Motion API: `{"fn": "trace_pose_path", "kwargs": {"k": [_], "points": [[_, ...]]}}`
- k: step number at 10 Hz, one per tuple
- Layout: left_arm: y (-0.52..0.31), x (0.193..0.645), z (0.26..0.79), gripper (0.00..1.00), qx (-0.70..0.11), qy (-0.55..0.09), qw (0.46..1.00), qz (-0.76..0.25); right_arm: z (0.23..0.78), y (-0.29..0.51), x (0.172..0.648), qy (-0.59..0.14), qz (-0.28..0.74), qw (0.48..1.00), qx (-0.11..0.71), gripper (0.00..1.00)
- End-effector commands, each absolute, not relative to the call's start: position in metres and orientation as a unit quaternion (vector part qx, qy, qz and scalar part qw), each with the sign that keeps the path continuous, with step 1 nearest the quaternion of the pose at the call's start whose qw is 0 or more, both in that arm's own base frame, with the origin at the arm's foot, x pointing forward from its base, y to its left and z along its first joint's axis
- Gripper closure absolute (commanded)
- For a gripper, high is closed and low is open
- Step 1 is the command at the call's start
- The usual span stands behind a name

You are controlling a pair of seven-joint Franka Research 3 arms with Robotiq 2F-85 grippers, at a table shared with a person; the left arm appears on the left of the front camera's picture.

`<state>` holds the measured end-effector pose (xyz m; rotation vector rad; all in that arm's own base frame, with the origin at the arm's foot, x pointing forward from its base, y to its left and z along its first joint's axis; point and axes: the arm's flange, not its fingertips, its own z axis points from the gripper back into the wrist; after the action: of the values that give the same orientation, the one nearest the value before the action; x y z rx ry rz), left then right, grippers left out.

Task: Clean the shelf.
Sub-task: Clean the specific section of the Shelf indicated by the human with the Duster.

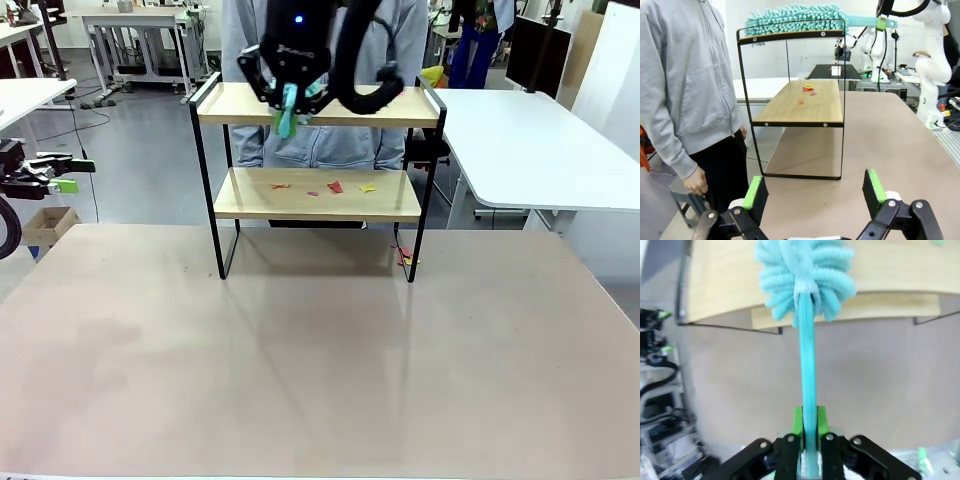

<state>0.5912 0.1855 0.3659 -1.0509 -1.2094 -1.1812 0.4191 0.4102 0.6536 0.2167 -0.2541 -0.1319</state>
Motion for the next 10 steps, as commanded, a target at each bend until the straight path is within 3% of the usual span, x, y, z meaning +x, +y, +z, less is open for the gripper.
{"fn": "trace_pose_path", "kwargs": {"k": [1,7,10], "points": [[0.185,0.591,0.368,0.0,-0.442,-0.511,0.543,-0.499,0.64,0.355,0.406,-0.114,-0.086,0.981,0.132,0.87],[0.185,0.591,0.368,0.0,-0.442,-0.511,0.543,-0.499,0.629,0.24,0.408,-0.087,-0.155,0.98,0.087,0.87],[0.185,0.591,0.368,0.0,-0.442,-0.511,0.543,-0.499,0.648,0.23,0.39,-0.153,-0.142,0.971,0.114,0.87]]}}
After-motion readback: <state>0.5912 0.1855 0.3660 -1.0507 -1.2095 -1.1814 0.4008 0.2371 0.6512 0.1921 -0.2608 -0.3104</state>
